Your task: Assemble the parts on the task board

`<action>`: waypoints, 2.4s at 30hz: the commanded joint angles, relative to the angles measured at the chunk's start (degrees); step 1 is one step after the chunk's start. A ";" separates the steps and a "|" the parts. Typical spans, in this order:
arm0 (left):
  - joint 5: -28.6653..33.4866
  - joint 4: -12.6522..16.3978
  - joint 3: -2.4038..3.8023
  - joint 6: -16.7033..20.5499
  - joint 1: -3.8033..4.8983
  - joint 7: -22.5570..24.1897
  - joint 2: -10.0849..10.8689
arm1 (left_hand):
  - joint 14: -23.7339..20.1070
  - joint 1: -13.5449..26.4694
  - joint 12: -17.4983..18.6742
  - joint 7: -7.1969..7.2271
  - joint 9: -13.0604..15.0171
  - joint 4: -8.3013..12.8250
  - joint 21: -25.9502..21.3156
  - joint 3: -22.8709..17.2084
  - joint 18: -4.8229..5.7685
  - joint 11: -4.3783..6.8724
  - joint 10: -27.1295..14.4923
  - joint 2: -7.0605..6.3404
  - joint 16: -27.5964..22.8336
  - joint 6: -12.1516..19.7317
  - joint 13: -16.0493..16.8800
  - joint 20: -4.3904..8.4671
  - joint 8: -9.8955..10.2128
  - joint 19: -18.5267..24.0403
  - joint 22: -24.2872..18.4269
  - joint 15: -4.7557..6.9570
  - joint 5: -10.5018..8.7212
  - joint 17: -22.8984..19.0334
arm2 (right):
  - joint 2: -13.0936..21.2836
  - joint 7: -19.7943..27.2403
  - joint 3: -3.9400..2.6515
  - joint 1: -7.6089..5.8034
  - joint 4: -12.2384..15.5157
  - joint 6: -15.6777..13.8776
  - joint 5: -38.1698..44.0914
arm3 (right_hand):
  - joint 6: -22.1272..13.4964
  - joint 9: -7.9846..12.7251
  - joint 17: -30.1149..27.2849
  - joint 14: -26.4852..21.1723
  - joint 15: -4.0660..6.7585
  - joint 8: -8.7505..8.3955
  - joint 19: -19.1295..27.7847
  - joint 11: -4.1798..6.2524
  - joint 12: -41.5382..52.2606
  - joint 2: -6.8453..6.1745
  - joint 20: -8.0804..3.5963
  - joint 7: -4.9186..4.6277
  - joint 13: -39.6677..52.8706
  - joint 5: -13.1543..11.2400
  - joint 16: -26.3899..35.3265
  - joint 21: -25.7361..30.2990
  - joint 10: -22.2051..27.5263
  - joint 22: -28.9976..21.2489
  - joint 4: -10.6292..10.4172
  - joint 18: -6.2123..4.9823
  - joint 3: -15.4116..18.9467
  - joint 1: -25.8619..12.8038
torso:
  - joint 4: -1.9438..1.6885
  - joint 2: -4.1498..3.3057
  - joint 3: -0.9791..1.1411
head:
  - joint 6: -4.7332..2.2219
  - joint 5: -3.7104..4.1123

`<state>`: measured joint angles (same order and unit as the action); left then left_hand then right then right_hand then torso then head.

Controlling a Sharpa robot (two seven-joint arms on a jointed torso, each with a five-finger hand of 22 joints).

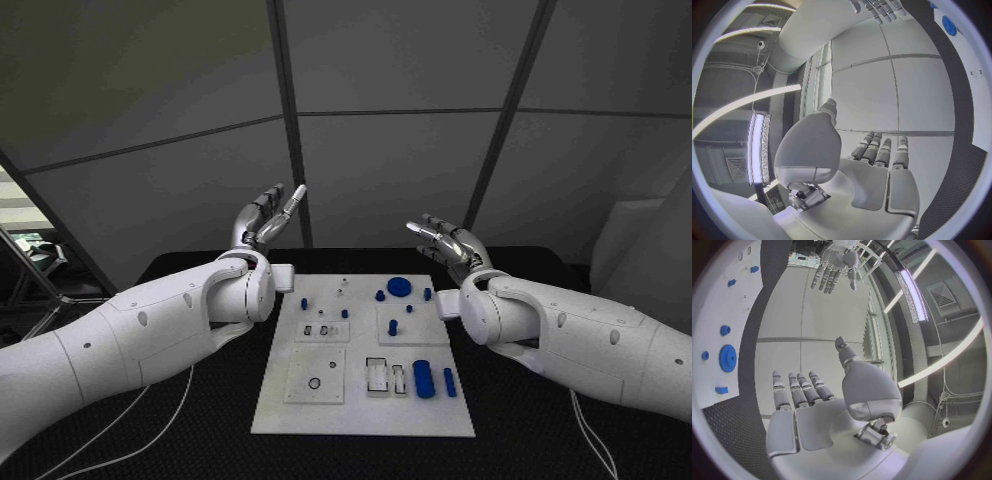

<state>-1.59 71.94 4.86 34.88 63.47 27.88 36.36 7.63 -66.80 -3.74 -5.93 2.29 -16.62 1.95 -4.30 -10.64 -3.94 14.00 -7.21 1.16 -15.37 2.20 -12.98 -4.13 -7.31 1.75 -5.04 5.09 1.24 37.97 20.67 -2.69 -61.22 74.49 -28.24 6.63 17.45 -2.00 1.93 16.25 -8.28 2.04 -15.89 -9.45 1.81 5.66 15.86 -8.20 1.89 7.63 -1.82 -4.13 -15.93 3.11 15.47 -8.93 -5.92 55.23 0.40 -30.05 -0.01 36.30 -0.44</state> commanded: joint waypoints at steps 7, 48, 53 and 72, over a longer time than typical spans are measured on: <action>-2.02 -0.93 0.22 -4.86 0.23 -0.04 -0.42 | 5.32 -2.34 -3.01 -2.83 0.59 -0.01 1.58 -1.66 0.15 -2.78 4.80 3.44 0.76 -3.39 0.58 -0.78 -2.59 -2.38 0.73 -1.55 -0.32 0.58 | -1.60 -6.38 -0.63 -0.44 -3.74 13.30 6.82 | 29.64 -2.27 2.09 31.42 -3.35 5.41 -20.39 -2.93 4.96 -0.67 0.55 -5.98 1.96 2.21 -5.48 -10.55 -34.22 4.88 1.15 -0.10 -4.60 15.21 | 0.01 0.02 0.00 | 0.00 -0.01; -2.99 17.17 0.26 -11.68 0.23 -2.60 10.72 | 50.70 -9.59 -10.13 -6.67 1.77 10.21 21.55 1.63 0.18 -6.50 37.25 6.65 8.56 -30.19 1.49 -1.47 -12.19 -38.64 8.30 -3.24 0.09 4.61 | -0.76 -21.80 -0.72 -7.56 -6.03 16.91 78.20 | 45.26 -1.79 15.54 70.14 8.86 1.66 -49.09 4.84 1.69 -9.70 -10.52 -0.02 1.78 1.91 -26.88 -49.54 -51.37 26.48 0.95 -1.00 -14.48 15.47 | -2.74 -8.81 -0.77 | -1.33 3.05; -2.99 17.71 0.27 -12.07 0.23 -2.84 10.77 | 50.63 -9.58 -10.08 -6.68 1.77 10.24 21.59 1.66 0.19 -6.51 37.25 6.67 8.47 -30.20 1.49 -1.47 -12.15 -38.68 8.30 -3.26 0.09 4.60 | -1.44 -23.90 -0.72 -7.80 -5.77 18.55 81.93 | 44.62 -1.75 20.57 69.34 8.48 1.59 -52.53 4.50 1.73 -10.72 -10.15 -0.28 1.81 1.40 -33.66 -57.83 -49.69 37.40 0.90 0.54 -15.14 14.70 | -2.82 -9.49 -0.77 | -1.54 3.28; -2.99 18.57 0.30 -12.70 0.30 -3.25 10.72 | 50.50 -9.52 -9.97 -6.71 1.75 10.28 21.63 1.71 0.22 -6.53 37.26 6.71 8.31 -30.21 1.48 -1.48 -12.09 -38.71 8.30 -3.29 0.07 4.58 | -3.84 -25.38 -0.71 -8.04 -6.51 21.40 84.94 | 43.59 -1.75 37.18 68.36 7.89 1.61 -57.37 3.98 1.67 -10.54 -9.36 -0.59 1.85 1.46 -51.18 -69.22 -48.88 53.36 0.78 2.77 -15.26 14.57 | -2.91 -9.94 -0.77 | -1.80 3.43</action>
<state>-4.19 90.28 5.08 23.10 63.64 24.56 47.05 58.17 -76.39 -13.92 -11.46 4.13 -6.70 23.22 -2.61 -10.67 -10.35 50.93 -1.12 9.66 -45.26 3.75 -14.45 -16.48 -45.66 9.97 -8.09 4.85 5.82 34.24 -4.19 -3.36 -69.09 68.05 -7.97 90.08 61.41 -3.79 38.84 84.05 0.10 3.97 -72.93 -5.22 3.76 -4.77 6.46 -8.84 3.68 9.28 -52.73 -73.17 -65.08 56.24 16.28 -7.09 -20.84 70.05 -2.52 -39.96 -0.81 34.32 3.26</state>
